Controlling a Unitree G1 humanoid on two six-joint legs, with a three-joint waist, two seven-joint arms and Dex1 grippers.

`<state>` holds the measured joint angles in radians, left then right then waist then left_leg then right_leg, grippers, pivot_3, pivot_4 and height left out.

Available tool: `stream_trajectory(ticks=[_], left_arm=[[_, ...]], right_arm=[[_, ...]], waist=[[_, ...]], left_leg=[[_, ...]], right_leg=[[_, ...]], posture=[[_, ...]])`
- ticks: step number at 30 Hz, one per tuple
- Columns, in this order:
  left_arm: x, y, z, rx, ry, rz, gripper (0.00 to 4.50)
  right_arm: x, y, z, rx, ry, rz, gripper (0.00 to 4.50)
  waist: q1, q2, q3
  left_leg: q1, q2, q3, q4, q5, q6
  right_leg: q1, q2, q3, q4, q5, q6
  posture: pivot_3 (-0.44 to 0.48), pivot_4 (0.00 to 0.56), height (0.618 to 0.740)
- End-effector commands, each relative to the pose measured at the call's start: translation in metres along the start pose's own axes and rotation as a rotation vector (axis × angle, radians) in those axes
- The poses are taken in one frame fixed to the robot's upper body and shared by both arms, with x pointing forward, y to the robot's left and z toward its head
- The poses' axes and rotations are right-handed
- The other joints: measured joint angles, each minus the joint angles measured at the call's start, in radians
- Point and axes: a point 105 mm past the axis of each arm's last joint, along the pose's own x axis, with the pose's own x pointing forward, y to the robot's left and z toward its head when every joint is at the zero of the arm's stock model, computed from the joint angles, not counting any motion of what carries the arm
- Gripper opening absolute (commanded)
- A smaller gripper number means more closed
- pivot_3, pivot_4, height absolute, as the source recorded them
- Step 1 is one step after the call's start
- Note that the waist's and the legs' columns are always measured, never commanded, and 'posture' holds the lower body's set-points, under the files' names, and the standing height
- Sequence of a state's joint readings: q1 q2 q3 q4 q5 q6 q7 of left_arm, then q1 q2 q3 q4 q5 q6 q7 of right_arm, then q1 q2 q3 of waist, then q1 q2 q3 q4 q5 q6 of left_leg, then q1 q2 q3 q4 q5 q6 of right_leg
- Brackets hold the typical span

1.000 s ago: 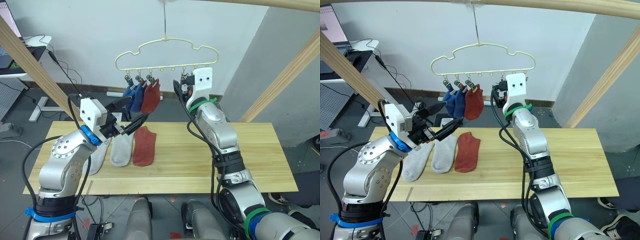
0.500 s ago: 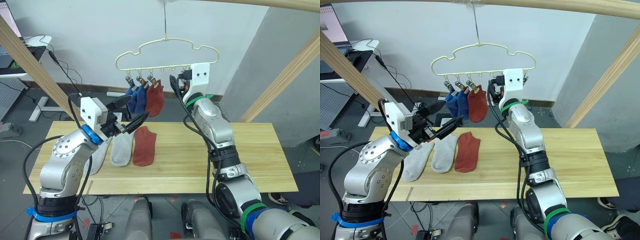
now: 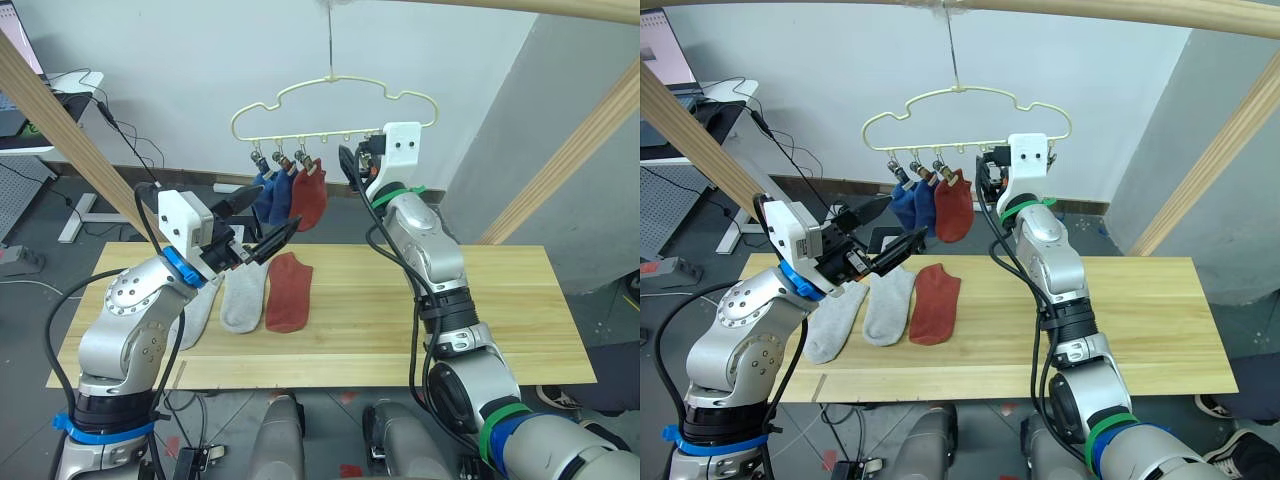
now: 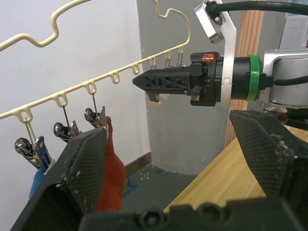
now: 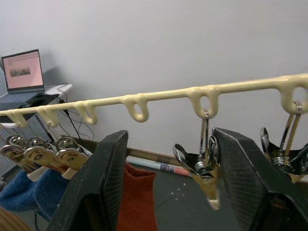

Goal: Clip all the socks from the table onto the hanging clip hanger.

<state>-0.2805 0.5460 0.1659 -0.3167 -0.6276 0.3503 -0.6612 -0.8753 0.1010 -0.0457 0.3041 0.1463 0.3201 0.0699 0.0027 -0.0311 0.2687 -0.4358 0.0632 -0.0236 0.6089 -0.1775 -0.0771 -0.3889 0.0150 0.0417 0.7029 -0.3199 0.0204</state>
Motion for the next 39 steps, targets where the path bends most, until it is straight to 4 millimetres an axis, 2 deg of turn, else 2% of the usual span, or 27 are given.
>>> stream_trajectory(ticks=[1, 9, 11, 39], left_arm=[[-0.0011, -0.0024, 0.0137, 0.035, -0.037, -0.004, 4.50], [-0.0016, -0.0021, 0.0130, 0.034, -0.033, -0.001, 4.50], [-0.0016, -0.0022, 0.0130, 0.033, -0.033, -0.001, 4.50], [-0.0008, -0.0028, 0.0124, 0.038, -0.029, -0.005, 4.50]], right_arm=[[0.0021, 0.0049, 0.0172, 0.020, -0.059, 0.015, 2.91], [0.0020, 0.0051, 0.0161, 0.018, -0.054, 0.016, 2.91], [0.0020, 0.0052, 0.0160, 0.017, -0.053, 0.016, 2.53], [0.0036, 0.0051, 0.0131, 0.036, -0.042, 0.011, 2.53]], waist=[[0.000, 0.000, 0.000], [0.000, 0.000, 0.000], [0.000, 0.000, 0.000], [0.000, 0.000, 0.000]], left_leg=[[0.000, 0.000, 0.000, 0.000, 0.000, 0.000], [0.000, 0.000, 0.000, 0.000, 0.000, 0.000], [0.000, 0.000, 0.000, 0.000, 0.000, 0.000], [0.000, 0.000, 0.000, 0.000, 0.000, 0.000]], right_leg=[[0.000, 0.000, 0.000, 0.000, 0.000, 0.000], [0.000, 0.000, 0.000, 0.000, 0.000, 0.000], [0.000, 0.000, 0.000, 0.000, 0.000, 0.000], [0.000, 0.000, 0.000, 0.000, 0.000, 0.000]], posture=[[0.134, 0.230, 0.740], [0.132, 0.231, 0.740], [0.132, 0.231, 0.740], [0.135, 0.230, 0.740]])
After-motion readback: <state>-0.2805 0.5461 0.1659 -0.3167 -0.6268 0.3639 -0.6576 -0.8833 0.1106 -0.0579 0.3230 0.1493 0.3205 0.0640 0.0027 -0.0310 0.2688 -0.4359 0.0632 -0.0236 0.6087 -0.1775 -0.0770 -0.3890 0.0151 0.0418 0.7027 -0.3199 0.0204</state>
